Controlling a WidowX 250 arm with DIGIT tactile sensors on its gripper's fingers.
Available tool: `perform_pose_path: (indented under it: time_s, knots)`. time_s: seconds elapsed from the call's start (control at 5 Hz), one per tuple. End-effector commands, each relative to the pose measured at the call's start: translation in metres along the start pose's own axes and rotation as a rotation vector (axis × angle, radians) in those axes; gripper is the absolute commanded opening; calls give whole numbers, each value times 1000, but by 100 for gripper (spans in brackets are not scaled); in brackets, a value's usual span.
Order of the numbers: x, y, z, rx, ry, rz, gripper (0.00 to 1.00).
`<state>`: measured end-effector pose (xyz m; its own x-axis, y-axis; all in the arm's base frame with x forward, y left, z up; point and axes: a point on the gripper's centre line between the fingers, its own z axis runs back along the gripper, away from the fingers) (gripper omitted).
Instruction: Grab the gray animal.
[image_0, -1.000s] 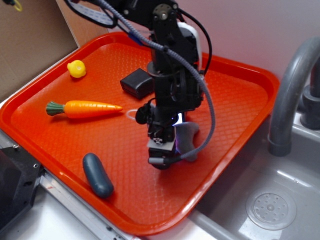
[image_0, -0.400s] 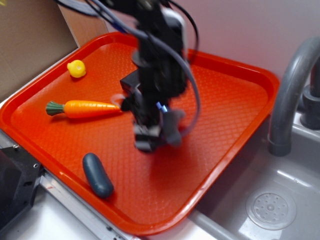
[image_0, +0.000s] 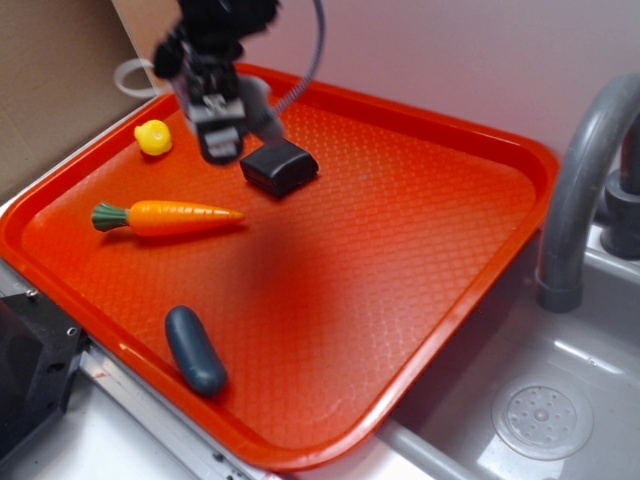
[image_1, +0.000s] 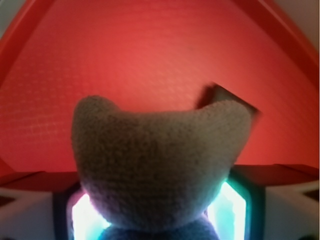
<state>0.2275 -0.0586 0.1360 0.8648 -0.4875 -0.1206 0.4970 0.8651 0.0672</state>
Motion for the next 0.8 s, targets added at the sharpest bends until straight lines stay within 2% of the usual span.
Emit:
perform_pose_path:
  time_s: [0.0, 0.4, 0.6]
  knots:
    - [-48, 3, 66, 7, -126, 361, 0]
    - [-70, 15, 80, -59, -233, 480, 0]
    - [-58, 10, 74, -34, -219, 402, 0]
